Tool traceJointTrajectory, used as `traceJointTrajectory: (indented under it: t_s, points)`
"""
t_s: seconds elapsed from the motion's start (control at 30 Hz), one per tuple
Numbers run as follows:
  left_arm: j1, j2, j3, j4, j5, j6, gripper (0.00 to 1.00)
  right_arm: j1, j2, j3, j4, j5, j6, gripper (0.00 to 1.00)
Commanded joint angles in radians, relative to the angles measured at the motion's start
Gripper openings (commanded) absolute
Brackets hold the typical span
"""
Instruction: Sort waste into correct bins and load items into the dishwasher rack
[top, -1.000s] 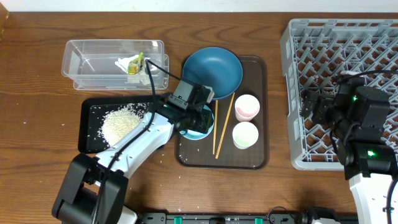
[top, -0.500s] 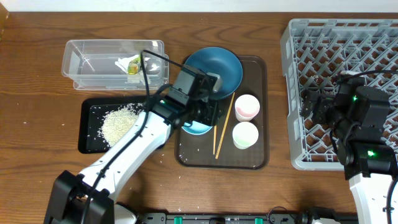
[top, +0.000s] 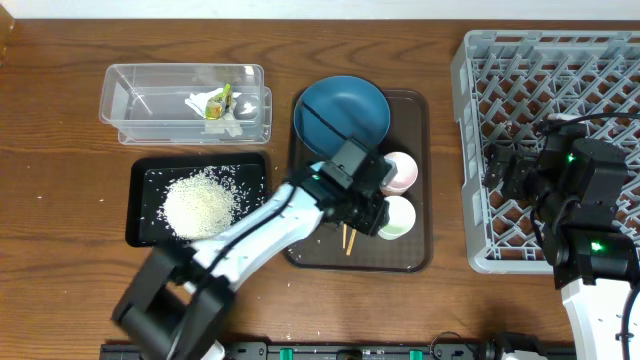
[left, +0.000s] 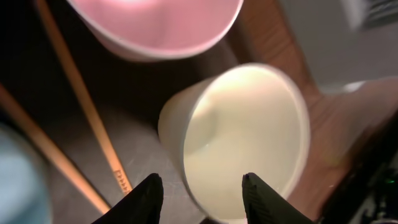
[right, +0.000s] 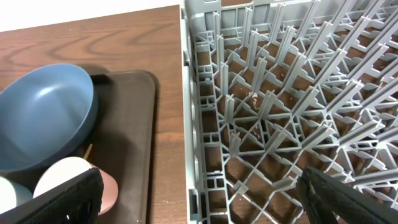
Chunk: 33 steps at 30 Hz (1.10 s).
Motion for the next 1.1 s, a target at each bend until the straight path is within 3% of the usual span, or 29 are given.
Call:
traceJointTrajectory:
  t_s: [0.0,0.1,0.13,0.43,0.57,0.67,0.87,0.97,1.07]
  points:
    - [-0.01,0.054,0.008,-0.001,-0.024,0.002,0.34,0.02,0.0,0.02,0.002,-0.004,-0.003,0.99]
    - [-0.01,0.056,0.008,-0.005,-0.025,0.002,0.09,0.02,0.0,0.02,0.001,-0.004,-0.003,0.99]
    - [-0.009,0.05,0.008,-0.005,-0.024,0.002,0.06,0.02,0.0,0.02,0.0,-0.004,-0.003,0.99]
    - [0.107,-0.161,0.009,-0.057,-0.015,-0.066,0.06,0.02,0.0,0.02,0.0,-0.003,-0.006,0.99]
    - [0.234,-0.241,0.009,0.018,0.135,-0.126,0.06,0.02,0.005,0.02,0.016,-0.034,-0.003,0.98]
    - [0.335,-0.238,0.008,0.155,0.353,-0.212,0.06,0.021,0.035,0.02,0.058,-0.211,-0.023,0.96]
    - [0.426,-0.145,0.008,0.484,0.742,-0.42,0.06,0.021,0.161,0.02,0.208,-0.942,-0.232,0.99]
    - [0.425,-0.095,0.008,0.61,0.864,-0.517,0.06,0.021,0.227,0.02,0.323,-1.218,-0.249,0.99]
    - [0.416,-0.054,0.008,0.662,0.9,-0.567,0.06,0.021,0.28,0.02,0.416,-1.36,-0.249,0.99]
